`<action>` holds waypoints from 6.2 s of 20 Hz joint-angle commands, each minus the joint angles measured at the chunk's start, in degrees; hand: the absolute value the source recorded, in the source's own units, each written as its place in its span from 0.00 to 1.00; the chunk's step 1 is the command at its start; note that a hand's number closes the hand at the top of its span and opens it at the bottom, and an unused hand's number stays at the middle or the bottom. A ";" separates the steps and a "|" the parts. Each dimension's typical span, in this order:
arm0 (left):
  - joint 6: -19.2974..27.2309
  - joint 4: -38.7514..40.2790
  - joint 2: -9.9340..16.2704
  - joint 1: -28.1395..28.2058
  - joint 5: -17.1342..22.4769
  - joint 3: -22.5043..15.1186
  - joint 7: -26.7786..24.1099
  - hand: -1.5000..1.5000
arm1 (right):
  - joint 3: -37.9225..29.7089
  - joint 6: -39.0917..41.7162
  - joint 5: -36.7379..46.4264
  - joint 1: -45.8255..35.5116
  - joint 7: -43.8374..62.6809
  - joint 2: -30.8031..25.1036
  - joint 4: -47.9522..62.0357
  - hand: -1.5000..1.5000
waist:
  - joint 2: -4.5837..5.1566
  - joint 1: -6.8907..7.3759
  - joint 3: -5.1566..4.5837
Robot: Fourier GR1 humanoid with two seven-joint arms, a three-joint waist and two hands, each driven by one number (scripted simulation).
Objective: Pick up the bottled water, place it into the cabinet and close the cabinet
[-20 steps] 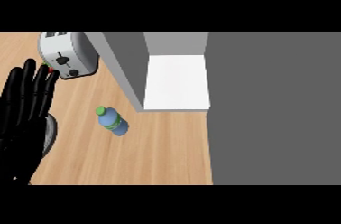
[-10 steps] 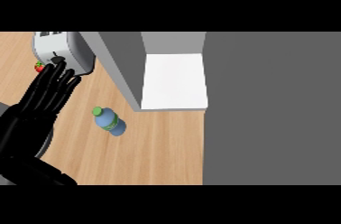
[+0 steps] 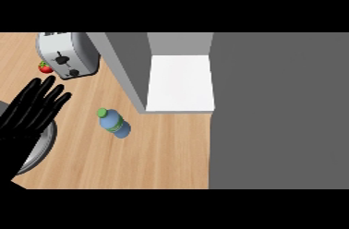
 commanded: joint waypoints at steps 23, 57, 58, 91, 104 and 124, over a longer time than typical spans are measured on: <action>-2.26 32.53 -7.49 -1.33 -22.76 -0.54 -26.13 0.00 | 0.37 10.02 -1.98 22.85 -10.85 0.00 -10.18 0.00 | 0.08 -1.16 -0.07; -6.44 98.13 -7.43 -27.18 -28.58 7.19 -62.64 1.00 | 0.36 15.95 1.58 35.34 -25.54 0.35 -6.16 0.00 | 0.44 -1.98 -0.18; -7.81 98.55 -6.68 -28.24 -28.27 7.41 -62.41 1.00 | 0.04 14.55 -2.10 32.41 -20.82 -0.57 -8.06 0.00 | 0.67 -1.38 -0.19; 13.14 79.73 -15.69 -21.36 -0.50 -14.46 -59.24 1.00 | 0.68 16.09 -0.46 34.97 -24.17 -0.20 -6.20 0.00 | -0.25 -0.50 0.00; 43.38 61.84 -15.70 -32.21 1.59 -29.43 -42.52 1.00 | -1.61 17.06 -2.30 34.03 -25.28 -0.18 -4.87 0.00 | -0.01 -1.15 0.01; 55.99 95.00 -15.67 -58.58 1.47 -30.85 -38.94 1.00 | -7.75 19.71 -5.40 29.28 -25.39 -1.17 -0.89 0.00 | 0.96 -3.25 0.02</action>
